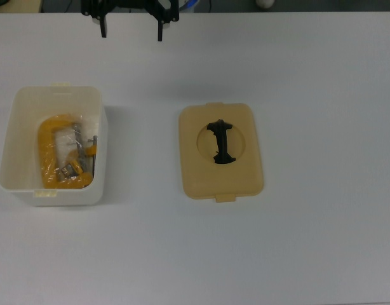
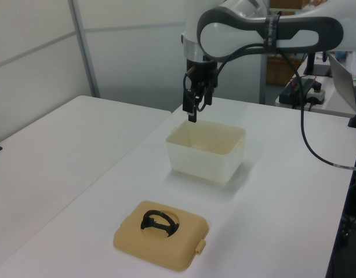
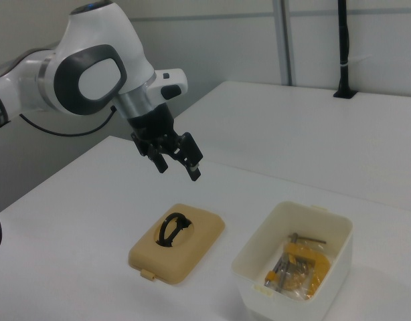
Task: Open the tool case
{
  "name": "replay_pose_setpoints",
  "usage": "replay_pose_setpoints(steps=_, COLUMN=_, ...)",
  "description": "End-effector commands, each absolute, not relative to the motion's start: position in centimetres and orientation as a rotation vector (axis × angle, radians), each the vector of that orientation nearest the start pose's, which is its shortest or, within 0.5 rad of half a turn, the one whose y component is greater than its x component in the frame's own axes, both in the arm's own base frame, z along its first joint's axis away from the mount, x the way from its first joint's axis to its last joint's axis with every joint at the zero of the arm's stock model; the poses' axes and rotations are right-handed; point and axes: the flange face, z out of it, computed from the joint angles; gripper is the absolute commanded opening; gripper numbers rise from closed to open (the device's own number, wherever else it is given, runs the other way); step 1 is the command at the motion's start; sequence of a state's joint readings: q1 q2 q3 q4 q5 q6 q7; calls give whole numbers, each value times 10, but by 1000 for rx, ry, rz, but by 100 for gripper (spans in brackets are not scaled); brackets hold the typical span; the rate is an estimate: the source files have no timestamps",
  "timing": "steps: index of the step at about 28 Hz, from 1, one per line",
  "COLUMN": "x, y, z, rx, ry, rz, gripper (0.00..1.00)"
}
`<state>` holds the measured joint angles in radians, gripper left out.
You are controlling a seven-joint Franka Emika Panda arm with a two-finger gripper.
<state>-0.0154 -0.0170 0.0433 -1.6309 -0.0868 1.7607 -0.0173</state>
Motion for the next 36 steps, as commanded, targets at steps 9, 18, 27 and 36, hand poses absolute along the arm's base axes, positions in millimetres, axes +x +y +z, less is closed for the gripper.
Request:
replay_pose_setpoints(steps=9, x=545, y=-14, z=632, rx=-3142, ry=-39, rz=-140, gripper=100)
replay_pose_setpoints(steps=18, x=544, y=-8, z=629, rx=-3094, ry=-5, rz=-123, gripper=100)
replay_pose_setpoints(steps=27, x=544, y=-7, z=628, rx=-3097, ry=-13, rz=-118, gripper=100)
replay_pose_setpoints(steps=36, x=547, y=-8, z=625, rx=-3116, ry=-40, rz=-111, gripper=100)
